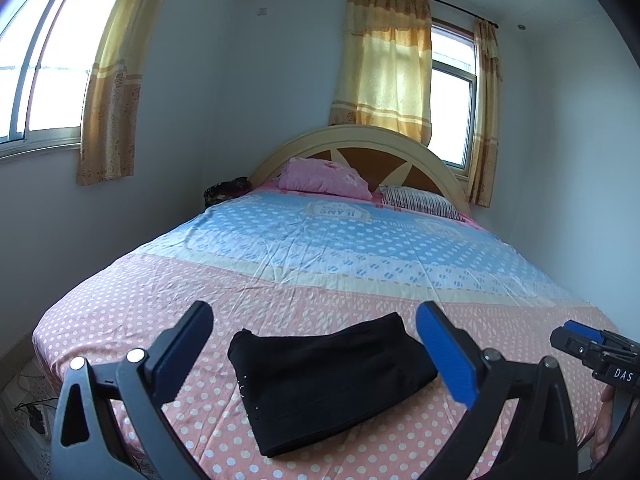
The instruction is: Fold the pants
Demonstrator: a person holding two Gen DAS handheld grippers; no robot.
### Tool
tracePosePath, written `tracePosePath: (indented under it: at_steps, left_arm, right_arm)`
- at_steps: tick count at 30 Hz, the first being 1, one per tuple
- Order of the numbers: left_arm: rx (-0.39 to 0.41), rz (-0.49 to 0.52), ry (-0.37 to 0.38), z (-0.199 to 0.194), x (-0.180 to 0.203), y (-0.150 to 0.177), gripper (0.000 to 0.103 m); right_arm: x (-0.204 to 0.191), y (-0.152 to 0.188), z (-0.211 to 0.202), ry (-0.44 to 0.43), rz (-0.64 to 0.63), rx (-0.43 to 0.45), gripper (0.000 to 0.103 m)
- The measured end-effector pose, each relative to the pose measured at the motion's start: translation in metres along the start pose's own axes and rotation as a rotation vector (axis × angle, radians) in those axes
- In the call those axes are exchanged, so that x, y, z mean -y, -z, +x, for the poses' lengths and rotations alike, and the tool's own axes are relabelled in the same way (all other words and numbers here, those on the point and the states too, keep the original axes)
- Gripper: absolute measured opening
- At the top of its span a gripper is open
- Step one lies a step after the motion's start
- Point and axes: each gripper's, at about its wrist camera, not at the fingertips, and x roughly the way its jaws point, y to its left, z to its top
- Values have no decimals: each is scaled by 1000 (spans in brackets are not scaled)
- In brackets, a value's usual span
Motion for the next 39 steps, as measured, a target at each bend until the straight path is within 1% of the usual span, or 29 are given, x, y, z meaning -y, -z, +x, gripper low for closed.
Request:
tracePosePath:
  at_steps: [9,12,17,22,32,39]
  left_arm:
    - [-8,13,-3,0,4,0,103]
    - [-10,32,9,-2,8,-1,103]
    - [9,77,-12,-6,19,-2,103]
    - [3,141,-52,-5,29,-1,103]
    - [-14,128,-52,0,24,3,103]
    - [-21,133,-43,2,25,5,103]
  right_arm:
    - [1,1,-4,7,-1,17,64]
    - [2,0,-6,14,2,27,64]
    - [4,0,-10,18,8,38,64]
    - [4,0,-10,18,6,35,64]
    - [2,4,-11,15,-5,18,64]
    - [9,6,-10,25,12,20,64]
